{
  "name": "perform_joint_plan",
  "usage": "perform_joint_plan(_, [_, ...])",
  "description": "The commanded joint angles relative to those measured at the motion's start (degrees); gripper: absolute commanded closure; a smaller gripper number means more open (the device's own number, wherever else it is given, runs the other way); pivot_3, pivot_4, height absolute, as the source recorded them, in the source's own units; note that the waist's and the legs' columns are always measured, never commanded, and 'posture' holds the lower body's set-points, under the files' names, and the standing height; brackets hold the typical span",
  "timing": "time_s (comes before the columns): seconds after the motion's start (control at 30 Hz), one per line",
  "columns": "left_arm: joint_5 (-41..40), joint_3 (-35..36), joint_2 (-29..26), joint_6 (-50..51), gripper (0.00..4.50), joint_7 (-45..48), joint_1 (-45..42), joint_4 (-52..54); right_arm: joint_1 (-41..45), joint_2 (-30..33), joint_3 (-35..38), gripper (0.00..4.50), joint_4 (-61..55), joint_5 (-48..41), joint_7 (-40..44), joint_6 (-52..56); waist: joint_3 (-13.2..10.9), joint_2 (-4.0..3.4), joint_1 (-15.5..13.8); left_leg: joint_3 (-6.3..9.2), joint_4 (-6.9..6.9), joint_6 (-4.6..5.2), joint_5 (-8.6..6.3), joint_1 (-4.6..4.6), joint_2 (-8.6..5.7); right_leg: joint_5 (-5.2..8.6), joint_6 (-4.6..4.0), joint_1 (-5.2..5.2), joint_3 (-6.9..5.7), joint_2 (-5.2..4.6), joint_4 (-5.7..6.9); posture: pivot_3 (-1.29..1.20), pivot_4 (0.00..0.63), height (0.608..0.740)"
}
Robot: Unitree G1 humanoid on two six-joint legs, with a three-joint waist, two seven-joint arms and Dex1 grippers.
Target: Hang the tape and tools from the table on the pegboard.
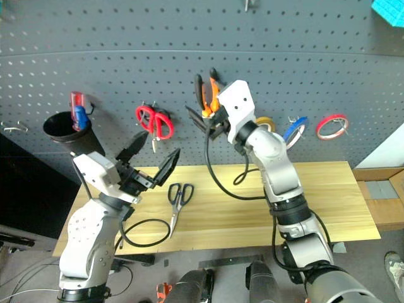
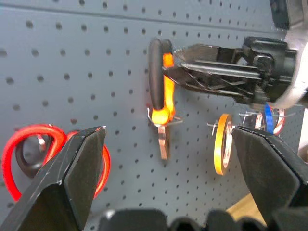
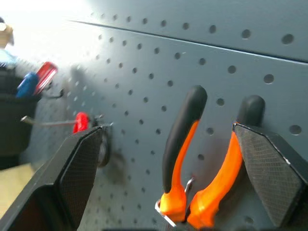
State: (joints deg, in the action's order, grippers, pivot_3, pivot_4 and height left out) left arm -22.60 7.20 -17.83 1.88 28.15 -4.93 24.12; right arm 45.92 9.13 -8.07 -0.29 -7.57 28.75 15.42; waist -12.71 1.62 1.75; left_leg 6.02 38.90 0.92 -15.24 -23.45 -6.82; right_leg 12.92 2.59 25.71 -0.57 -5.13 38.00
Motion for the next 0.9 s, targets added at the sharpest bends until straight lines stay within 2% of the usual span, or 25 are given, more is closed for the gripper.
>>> perform_joint_plan(0.03, [-1.2,1.1,-1.2,0.9,0.0,0.4,1.1,1.3,-2.2,3.0,0.7,0.02,-7.3,-4.5,4.8,5.4,0.0,0.0,0.0,0.01,-0.02,0.02,-0.01,0.15,0.01,0.0,0.0,-0.16,0.02,0.0,-0.02,-0.02,0.18,0.74])
perform_joint_plan(0.13, [-2.1,1.8,-3.3,5.1,0.0,0.5,3.9,1.5,-5.4,6.9,1.9,0.02,-12.4,-9.5,9.0,11.3,0.0,-0.01,0.0,-0.01,-0.14,0.08,-0.06,0.56,0.08,0.01,0.0,-0.57,0.07,0.06,-0.16,-0.02,0.192,0.74])
perform_joint_plan(0.27, [-2.7,2.4,-6.6,17.0,0.0,-2.9,7.1,1.0,-13.1,17.7,5.9,0.02,-21.8,-24.6,21.4,23.4,0.0,-0.02,-0.2,0.02,-0.14,0.09,-0.07,0.54,0.17,0.01,0.0,-0.58,0.12,0.1,-0.16,-0.02,0.196,0.74])
perform_joint_plan(0.4, [-3.0,-0.1,-8.9,28.0,0.0,-4.4,8.1,1.9,-18.5,24.6,3.3,0.02,-23.8,-25.0,24.8,25.6,0.0,-0.02,-0.4,0.02,-0.11,0.41,-0.25,0.57,0.19,0.01,0.01,-0.7,0.08,0.1,-0.25,-0.02,0.196,0.74])
perform_joint_plan(0.5, [-0.3,-4.3,-11.1,36.7,0.0,-6.1,7.8,1.8,-21.4,26.9,-2.1,0.02,-22.4,-19.5,24.0,24.6,0.0,-0.02,-0.2,-0.01,-0.11,0.42,-0.27,0.67,0.2,0.01,0.01,-0.8,0.09,0.09,-0.26,-0.02,0.198,0.74])
perform_joint_plan(0.67, [2.5,-8.6,-10.4,48.7,0.0,-11.7,5.1,0.1,-23.3,25.6,-4.9,0.02,-23.0,-18.5,23.2,24.3,0.0,-0.03,-0.4,-0.01,-0.1,0.36,-0.24,0.65,0.22,0.01,0.01,-0.78,0.09,0.09,-0.23,-0.02,0.203,0.74])
perform_joint_plan(0.9, [3.1,-4.0,-5.1,58.3,0.0,-18.4,2.6,-4.6,-23.1,24.8,-4.5,0.02,-22.8,-18.8,22.4,24.9,0.0,-0.02,-0.6,0.02,-0.09,0.26,-0.23,0.65,0.22,0.0,0.04,-0.78,0.06,0.09,-0.27,-0.03,0.21,0.74])
